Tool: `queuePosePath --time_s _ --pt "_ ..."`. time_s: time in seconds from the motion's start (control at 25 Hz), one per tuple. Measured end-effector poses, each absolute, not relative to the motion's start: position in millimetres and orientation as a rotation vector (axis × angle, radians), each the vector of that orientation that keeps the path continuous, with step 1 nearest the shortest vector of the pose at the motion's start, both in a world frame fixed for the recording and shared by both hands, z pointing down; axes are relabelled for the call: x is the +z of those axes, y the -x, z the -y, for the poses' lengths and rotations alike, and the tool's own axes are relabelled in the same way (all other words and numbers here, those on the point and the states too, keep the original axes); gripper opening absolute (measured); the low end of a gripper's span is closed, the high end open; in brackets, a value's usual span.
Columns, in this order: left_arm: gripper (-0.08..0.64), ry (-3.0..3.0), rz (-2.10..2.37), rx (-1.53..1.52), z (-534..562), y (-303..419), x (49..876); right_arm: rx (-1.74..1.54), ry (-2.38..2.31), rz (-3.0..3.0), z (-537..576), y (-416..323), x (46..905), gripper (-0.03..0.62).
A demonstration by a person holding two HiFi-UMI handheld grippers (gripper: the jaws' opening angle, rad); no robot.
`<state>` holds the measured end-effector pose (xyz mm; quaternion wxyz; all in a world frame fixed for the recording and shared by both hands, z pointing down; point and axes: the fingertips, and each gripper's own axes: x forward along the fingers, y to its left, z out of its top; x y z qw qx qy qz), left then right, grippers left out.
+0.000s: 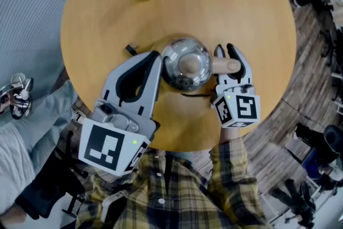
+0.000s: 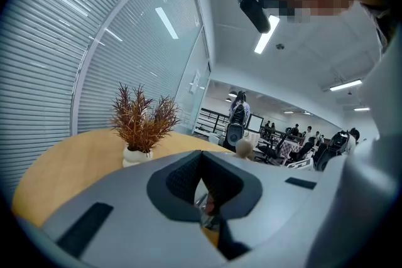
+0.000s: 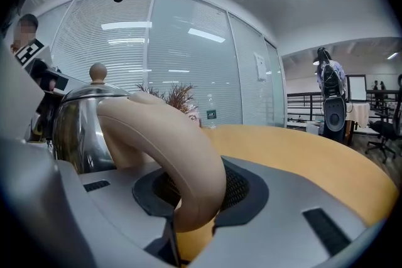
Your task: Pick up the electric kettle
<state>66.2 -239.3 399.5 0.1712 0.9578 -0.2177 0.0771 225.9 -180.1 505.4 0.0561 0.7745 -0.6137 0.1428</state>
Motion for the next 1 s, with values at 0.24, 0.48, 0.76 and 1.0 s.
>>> queuePosePath --time_s 0.24,0.48,0.76,1.0 --pt "0.002 -2.702 0.61 0.239 237.3 -63.6 401.5 0.434 -2.387 1.812 181.7 -228.3 504.7 0.077" --pt "0.002 -2.711 0.632 0.215 240.1 -62.0 396.1 0.436 -2.432 1.783 179.0 -230.4 503.8 0.071" --pt "0.002 -2.71 0.645 0.204 240.7 -57.9 389.6 0.439 -2.479 1.755 174.6 -230.5 502.0 0.069" --pt "0.002 -2.714 0.653 0.192 241.7 -56.6 384.8 0.418 -2.509 1.732 172.4 -231.0 498.2 0.069"
